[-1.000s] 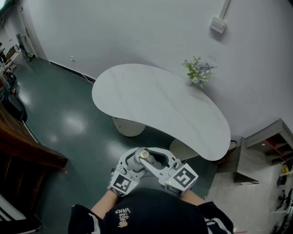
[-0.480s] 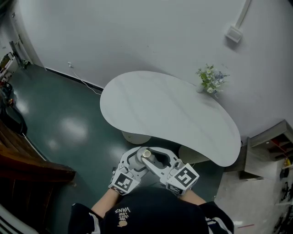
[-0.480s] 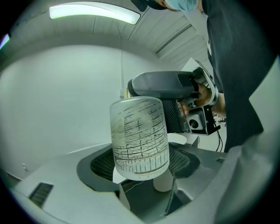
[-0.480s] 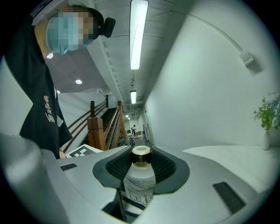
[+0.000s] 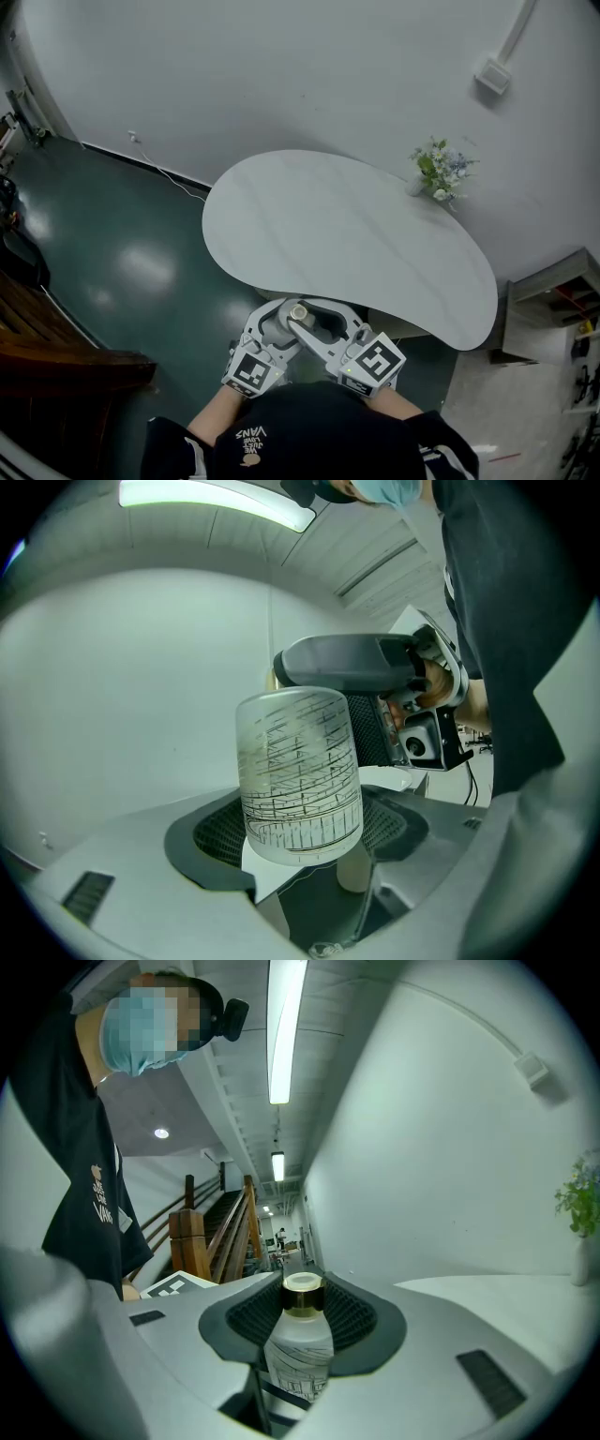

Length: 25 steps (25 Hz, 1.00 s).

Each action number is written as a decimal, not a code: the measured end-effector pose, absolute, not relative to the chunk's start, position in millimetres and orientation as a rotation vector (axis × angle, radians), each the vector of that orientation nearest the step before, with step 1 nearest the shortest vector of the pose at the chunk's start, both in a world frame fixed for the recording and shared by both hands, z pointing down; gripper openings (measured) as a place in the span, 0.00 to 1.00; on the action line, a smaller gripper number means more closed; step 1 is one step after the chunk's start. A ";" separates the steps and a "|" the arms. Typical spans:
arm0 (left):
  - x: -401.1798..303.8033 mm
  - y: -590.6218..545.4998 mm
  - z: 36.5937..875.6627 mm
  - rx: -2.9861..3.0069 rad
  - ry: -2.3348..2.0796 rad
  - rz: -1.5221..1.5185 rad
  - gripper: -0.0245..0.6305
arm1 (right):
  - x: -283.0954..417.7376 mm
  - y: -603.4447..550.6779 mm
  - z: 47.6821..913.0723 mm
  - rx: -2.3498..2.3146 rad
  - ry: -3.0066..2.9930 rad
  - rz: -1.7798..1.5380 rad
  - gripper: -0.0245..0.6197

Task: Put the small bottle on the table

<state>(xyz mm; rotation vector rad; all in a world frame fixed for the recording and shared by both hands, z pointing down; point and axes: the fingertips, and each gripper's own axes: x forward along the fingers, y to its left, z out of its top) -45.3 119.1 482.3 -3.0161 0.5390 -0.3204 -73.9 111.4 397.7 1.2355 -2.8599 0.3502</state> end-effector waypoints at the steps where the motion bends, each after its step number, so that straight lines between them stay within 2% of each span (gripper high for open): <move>1: -43.1 111.4 484.6 -3.016 0.538 -0.323 0.60 | -71.5 103.6 399.9 1.235 -2.860 0.348 0.27; 19: 7.8 -66.1 500.8 -2.953 0.675 -0.278 0.60 | -24.5 -70.2 412.3 1.090 -2.891 0.212 0.27; 25: 20.0 -111.5 513.8 -2.968 0.722 -0.305 0.60 | -14.9 -115.5 422.8 1.050 -2.888 0.274 0.27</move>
